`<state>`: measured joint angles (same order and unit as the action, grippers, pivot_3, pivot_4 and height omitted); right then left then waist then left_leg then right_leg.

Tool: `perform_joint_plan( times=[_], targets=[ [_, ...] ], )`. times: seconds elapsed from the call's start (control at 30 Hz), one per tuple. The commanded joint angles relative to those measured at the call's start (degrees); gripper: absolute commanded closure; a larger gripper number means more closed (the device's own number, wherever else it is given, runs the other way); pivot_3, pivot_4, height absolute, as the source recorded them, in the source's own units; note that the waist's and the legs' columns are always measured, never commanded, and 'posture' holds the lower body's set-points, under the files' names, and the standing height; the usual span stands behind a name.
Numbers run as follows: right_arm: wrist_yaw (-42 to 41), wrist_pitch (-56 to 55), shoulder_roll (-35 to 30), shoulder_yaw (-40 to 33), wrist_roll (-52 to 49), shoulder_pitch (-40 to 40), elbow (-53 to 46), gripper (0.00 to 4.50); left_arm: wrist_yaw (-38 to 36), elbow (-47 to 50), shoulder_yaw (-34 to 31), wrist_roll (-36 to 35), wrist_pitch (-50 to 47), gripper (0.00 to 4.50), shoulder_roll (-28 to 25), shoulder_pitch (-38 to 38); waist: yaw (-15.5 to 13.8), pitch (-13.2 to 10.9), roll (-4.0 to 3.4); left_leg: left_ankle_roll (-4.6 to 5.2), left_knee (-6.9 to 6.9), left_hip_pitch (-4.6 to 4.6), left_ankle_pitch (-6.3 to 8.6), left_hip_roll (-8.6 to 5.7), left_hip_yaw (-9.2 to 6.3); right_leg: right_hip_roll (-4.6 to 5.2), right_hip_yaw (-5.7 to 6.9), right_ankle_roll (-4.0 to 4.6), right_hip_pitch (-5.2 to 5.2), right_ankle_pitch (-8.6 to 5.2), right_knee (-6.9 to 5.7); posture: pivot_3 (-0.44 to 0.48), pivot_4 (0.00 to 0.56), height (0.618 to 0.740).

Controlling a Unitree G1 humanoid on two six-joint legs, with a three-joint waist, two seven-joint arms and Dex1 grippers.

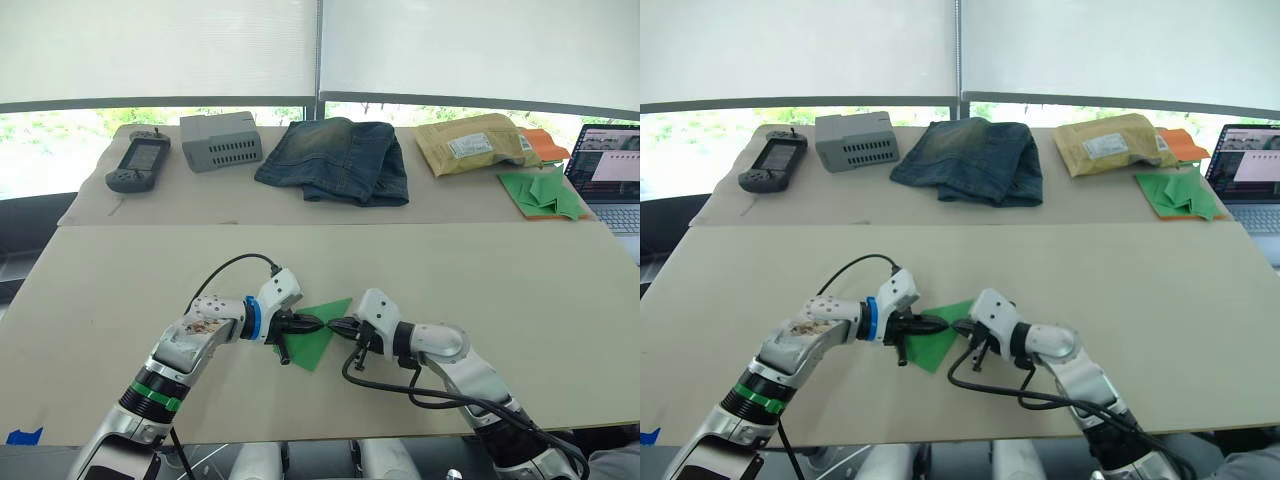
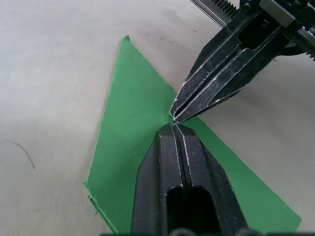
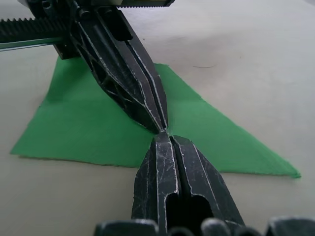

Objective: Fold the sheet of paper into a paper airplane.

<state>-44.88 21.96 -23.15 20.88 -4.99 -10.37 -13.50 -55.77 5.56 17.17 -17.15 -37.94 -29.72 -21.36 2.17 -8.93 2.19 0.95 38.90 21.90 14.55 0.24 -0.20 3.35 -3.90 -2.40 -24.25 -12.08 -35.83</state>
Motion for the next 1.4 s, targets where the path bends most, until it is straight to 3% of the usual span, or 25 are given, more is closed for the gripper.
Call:
perform_joint_plan(
  times=[0.03, 0.57, 0.8, 0.9, 1.0, 1.4],
  targets=[
    [-1.13, 4.57, -0.04, 3.59, -1.06, 1.81, -3.97, 4.5, -0.86, 1.42, 1.05, -0.29, -1.53, 4.47, -0.81, 0.7, 0.07, 0.0, 0.0, 0.0, 0.0, 0.0, 0.0, 0.02, -0.01, -0.01, 0.0, 0.0, -0.01, 0.0, 0.0, 0.0, 0.15, 0.728],
    [-0.65, 14.06, -1.03, 7.04, -5.36, 5.33, -11.39, 4.5, -2.76, 1.0, 1.72, -0.41, -2.86, 4.47, -2.54, -0.79, 0.11, 0.0, 0.0, 0.0, -0.02, -0.01, 0.0, 0.11, -0.01, -0.05, 0.01, 0.0, -0.02, -0.03, 0.01, 0.0, 0.15, 0.728],
    [0.21, 13.39, -0.5, -5.42, -14.02, 4.43, -15.7, 4.5, -1.41, 0.42, 0.88, -0.91, -2.64, 4.47, -1.29, -0.5, -0.05, -0.02, 0.02, 0.0, 0.01, 0.07, 0.0, 0.1, -0.02, -0.02, 0.01, -0.02, -0.04, -0.02, 0.02, 0.0, 0.15, 0.728],
    [1.43, 13.23, -0.99, -6.49, -12.49, 0.67, -13.44, 4.5, -0.29, 0.26, -0.1, -1.12, -2.45, 4.47, -0.61, -0.62, -0.02, -0.02, 0.02, 0.0, 0.02, 0.06, 0.0, 0.11, -0.01, -0.02, 0.01, -0.04, -0.05, -0.01, 0.02, 0.0, 0.15, 0.728],
    [1.57, 12.01, -1.79, -2.82, -8.69, -1.34, -8.62, 4.5, 0.68, -0.94, -0.42, -0.77, -1.49, 4.47, 0.45, -1.28, -0.03, -0.01, 0.02, -0.01, 0.0, 0.06, 0.0, 0.12, 0.02, -0.08, 0.04, -0.01, -0.06, -0.02, 0.01, 0.0, 0.15, 0.728],
    [2.33, 6.78, -0.07, 3.53, -2.62, -1.12, 2.97, 4.5, 0.72, -6.24, -0.93, -0.26, 1.55, 4.47, 2.66, -5.99, -0.33, -0.02, 0.03, 0.0, 0.03, 0.05, 0.0, -0.06, 0.1, -0.05, 0.06, 0.0, -0.04, 0.0, -0.02, 0.0, 0.15, 0.728]
  ],
)
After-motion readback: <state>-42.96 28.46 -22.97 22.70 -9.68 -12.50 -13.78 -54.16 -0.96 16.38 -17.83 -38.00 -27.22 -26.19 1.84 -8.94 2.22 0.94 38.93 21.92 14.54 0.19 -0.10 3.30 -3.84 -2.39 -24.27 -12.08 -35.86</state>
